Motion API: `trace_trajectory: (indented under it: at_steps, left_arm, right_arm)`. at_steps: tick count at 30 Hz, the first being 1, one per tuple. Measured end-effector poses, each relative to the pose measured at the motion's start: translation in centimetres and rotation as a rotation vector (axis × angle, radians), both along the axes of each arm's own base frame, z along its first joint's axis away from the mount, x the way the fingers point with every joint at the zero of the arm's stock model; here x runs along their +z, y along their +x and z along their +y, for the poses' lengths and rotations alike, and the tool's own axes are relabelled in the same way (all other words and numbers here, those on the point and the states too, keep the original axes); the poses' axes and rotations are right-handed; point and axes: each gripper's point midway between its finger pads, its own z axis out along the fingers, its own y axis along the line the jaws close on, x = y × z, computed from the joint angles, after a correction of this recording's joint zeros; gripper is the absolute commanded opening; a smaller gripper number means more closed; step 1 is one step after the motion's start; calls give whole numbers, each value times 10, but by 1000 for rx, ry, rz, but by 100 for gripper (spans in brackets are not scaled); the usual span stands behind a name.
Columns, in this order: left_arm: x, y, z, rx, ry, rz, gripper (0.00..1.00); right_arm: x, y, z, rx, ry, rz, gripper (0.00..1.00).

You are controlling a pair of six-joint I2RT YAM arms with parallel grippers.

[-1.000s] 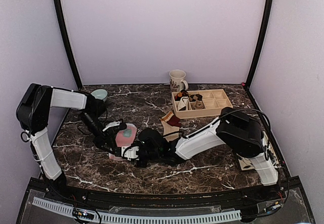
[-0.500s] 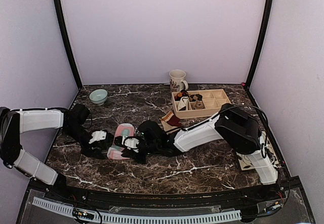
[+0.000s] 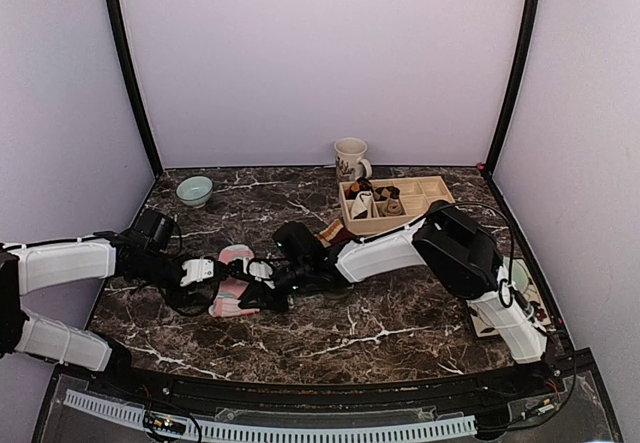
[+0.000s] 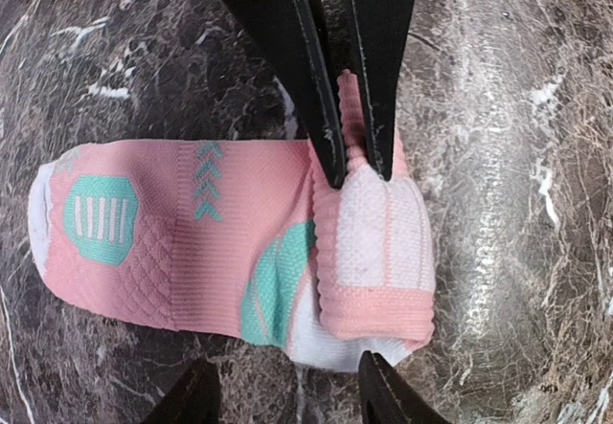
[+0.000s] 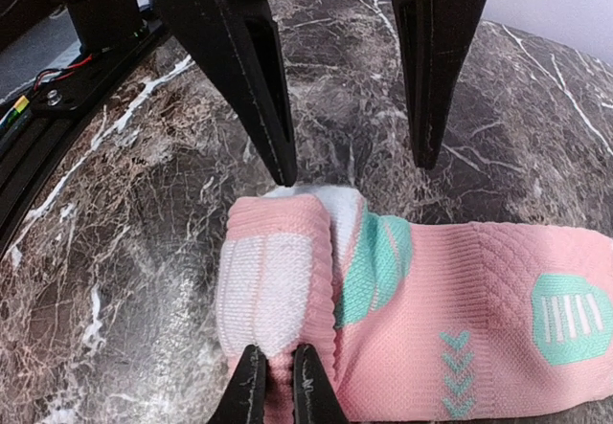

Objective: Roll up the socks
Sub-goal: Roll the sock at the center of the board.

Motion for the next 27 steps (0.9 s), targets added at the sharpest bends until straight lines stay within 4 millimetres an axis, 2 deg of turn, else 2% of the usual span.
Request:
trace_trajectory:
  at_steps: [4, 8, 14, 18, 19, 21, 23, 27]
  left_arm:
    - [3, 3, 5, 74, 4, 5, 56]
    - [4, -1, 9, 98, 15, 24, 56]
    - [5, -14, 15, 104, 22, 4, 60]
    - [1, -20, 11, 112, -6, -16, 62]
    - [1, -16, 11, 104, 2, -49, 63]
    - [1, -18, -3, -21, 8, -122, 63]
    - [-2, -20, -15, -87, -2, -136, 63]
    - [-7, -3, -15, -43, -9, -116, 63]
  right_arm:
    - [1, 8, 8, 55, 30, 20, 0]
    - [2, 7, 12, 77, 37, 34, 0]
    - [2, -6, 17, 84, 53, 50, 0]
    - [2, -16, 16, 57, 66, 60, 0]
    - [0, -19, 12, 35, 44, 123, 0]
    - [-2, -9, 7, -109, -23, 293, 0]
    - [3, 10, 0, -199, -39, 363, 0]
    - [2, 30, -9, -328, -64, 463, 0]
